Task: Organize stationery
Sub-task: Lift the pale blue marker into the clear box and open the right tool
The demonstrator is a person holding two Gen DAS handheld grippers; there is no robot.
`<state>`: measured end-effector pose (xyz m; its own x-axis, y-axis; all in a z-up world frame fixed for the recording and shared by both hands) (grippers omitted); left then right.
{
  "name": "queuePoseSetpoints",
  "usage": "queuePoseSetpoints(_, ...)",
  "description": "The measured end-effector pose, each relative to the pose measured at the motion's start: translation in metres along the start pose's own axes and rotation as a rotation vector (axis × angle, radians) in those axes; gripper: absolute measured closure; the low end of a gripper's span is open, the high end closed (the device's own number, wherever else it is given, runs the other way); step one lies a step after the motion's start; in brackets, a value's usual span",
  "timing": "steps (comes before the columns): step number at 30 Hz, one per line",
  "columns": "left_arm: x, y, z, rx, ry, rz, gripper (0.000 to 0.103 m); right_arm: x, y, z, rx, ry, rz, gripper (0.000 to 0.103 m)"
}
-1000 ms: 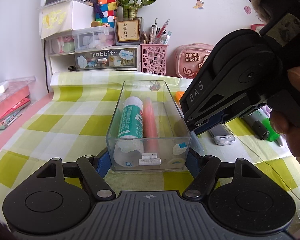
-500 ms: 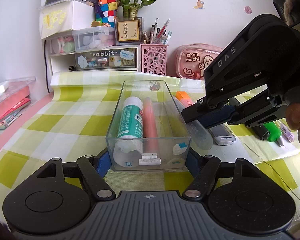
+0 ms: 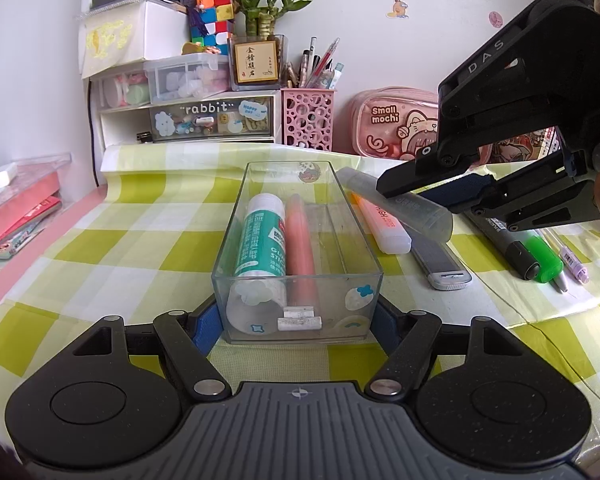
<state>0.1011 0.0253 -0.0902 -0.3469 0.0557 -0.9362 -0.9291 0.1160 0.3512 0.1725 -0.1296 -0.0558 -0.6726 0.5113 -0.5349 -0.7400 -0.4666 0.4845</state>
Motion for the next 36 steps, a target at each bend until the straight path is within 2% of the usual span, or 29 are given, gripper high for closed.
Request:
queuePoseSetpoints(3, 0.000, 0.000, 0.000, 0.000, 0.000, 0.000, 0.030, -0.001, 0.003, 0.011, -0.011, 0.026, -0.011, 0.092)
queuePoseSetpoints(7, 0.000, 0.000, 0.000, 0.000, 0.000, 0.000, 0.030, -0.001, 0.000, 0.018, -0.069, -0.022, 0.010, 0.093)
queuePoseSetpoints(11, 0.000, 0.000, 0.000, 0.002, 0.000, 0.000, 0.030, 0.002, -0.006, 0.024, -0.020, -0.014, 0.009, 0.093)
queuePoseSetpoints(18, 0.000, 0.000, 0.000, 0.001, 0.000, 0.000, 0.030, 0.009, -0.013, 0.037, 0.046, 0.077, 0.018, 0.093)
queuePoseSetpoints(28, 0.000, 0.000, 0.000, 0.001, -0.001, 0.000, 0.030, 0.014, -0.028, 0.059, 0.057, 0.184, 0.063, 0.093)
queuePoseSetpoints(36, 0.000, -0.001, 0.000, 0.003, -0.002, 0.000, 0.030, 0.016, -0.029, 0.051, 0.092, 0.161, 0.043, 0.093)
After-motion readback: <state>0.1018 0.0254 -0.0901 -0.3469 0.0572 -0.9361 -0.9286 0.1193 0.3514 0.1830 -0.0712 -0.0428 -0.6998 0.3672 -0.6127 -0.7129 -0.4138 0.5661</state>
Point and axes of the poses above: each gripper's, at about its wrist camera, not at the fingertips, and y roughly against the way its jaws point, z to its left, x to its underside, the point moved 2 cm from there along -y, roughly the way its jaws point, and after that the axes turned 11 degrees about -z, right-handed, at the moved point
